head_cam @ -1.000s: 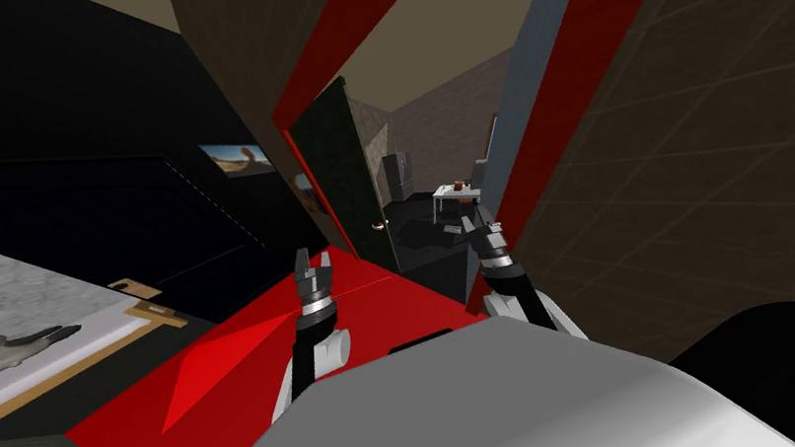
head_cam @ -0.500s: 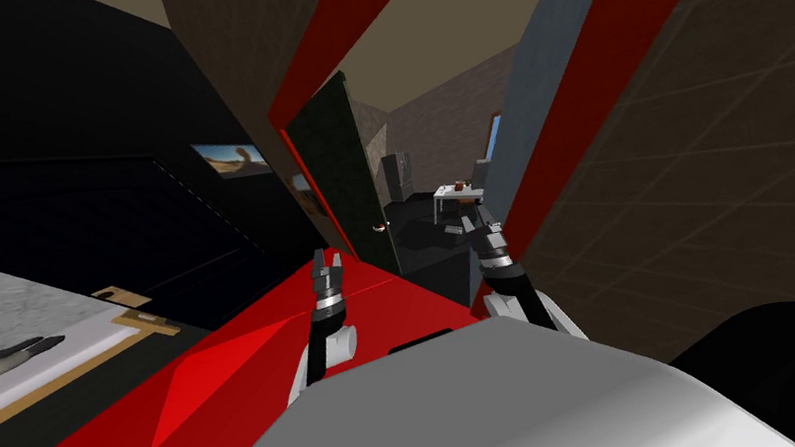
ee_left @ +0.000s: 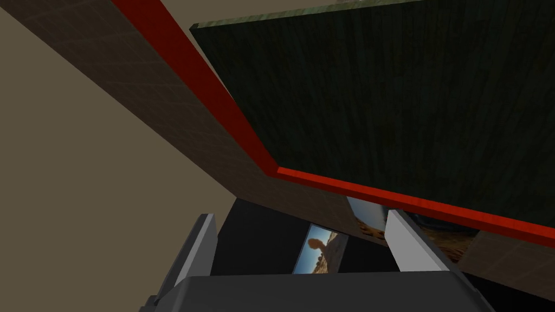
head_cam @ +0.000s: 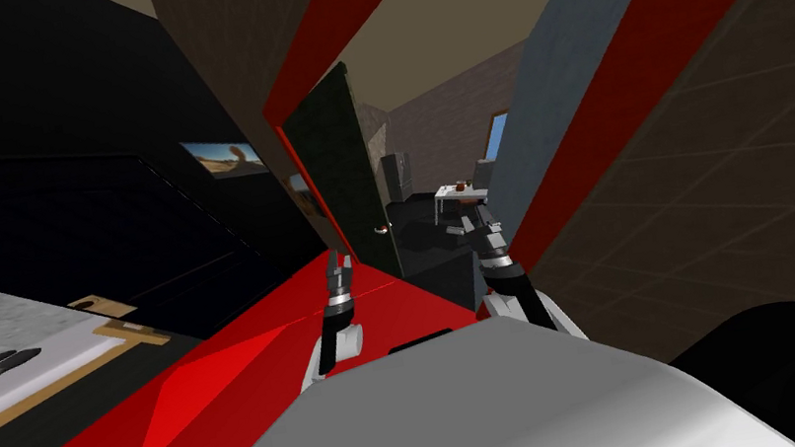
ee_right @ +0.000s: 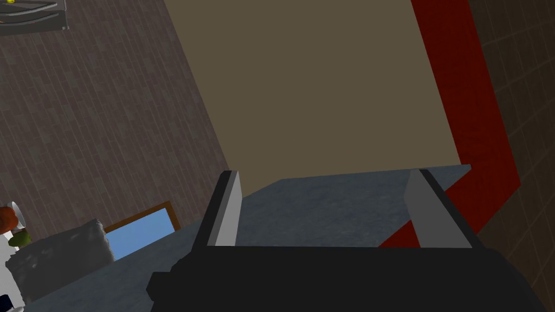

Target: Push the door open

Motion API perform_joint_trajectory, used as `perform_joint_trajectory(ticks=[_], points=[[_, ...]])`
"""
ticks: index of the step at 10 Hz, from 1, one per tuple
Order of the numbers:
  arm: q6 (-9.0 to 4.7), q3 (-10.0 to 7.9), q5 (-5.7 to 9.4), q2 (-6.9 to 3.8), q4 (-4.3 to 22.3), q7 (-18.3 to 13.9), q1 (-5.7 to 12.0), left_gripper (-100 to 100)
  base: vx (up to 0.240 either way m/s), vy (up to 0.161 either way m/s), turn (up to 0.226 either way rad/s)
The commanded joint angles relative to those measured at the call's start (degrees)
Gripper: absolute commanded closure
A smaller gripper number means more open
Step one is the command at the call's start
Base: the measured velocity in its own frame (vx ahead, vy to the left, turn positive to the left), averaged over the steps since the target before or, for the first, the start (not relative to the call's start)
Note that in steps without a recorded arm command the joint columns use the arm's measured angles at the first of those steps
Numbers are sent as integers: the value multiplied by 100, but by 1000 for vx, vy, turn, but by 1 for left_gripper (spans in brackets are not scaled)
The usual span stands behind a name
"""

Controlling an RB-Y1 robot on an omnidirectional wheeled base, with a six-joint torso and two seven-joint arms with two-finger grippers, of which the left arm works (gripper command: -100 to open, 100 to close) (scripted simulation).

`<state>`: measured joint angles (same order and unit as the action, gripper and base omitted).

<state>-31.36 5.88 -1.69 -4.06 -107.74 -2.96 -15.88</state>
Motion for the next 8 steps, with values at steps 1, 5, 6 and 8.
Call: perform_joint_trajectory(ticks=[1, 5, 6, 8], points=[[-39, 77, -36, -14, 241, -26, 92, -100, 101, 63, -32], [-149, 208, -92, -48, 750, -95, 275, -100, 78, 56, -21], [-185, 252, -111, -58, 921, -118, 336, -100, 60, 59, -31], [-259, 341, -150, -77, 1255, -164, 460, -100, 93, 71, -32]])
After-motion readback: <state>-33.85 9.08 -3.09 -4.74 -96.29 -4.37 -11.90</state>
